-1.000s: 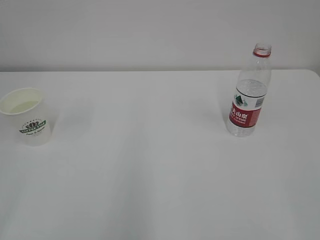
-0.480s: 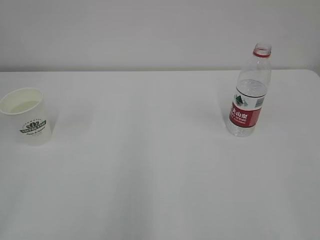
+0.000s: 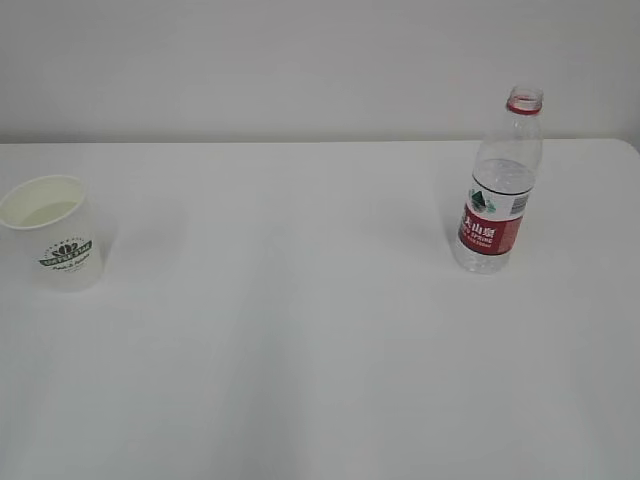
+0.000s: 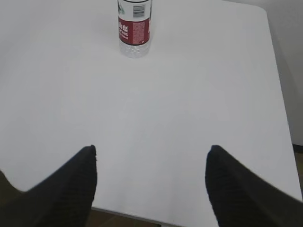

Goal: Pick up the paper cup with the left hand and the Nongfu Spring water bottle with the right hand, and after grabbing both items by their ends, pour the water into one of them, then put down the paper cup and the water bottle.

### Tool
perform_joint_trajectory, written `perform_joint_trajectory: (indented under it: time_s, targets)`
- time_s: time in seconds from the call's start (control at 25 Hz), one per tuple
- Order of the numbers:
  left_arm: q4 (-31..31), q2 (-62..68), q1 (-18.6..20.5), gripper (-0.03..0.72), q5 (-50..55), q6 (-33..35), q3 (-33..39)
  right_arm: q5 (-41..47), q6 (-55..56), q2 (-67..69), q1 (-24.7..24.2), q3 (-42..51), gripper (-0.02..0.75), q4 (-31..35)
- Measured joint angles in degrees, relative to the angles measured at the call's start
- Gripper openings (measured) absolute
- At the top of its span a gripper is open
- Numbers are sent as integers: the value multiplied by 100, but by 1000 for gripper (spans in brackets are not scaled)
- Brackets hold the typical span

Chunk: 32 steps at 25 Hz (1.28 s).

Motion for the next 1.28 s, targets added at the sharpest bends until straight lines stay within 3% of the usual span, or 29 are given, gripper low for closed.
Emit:
perform_joint_trajectory:
  time_s: [0.16,0.32,1.28]
  targets:
    - [-10,0,250,513,0,0,0,0,0,0,-275,0,545,0]
    - [-10,0,263,508,0,0,0,0,0,0,-409,0,546,0]
    - [-22,0,263,462,0,0,0,0,-8,0,-407,0,546,0]
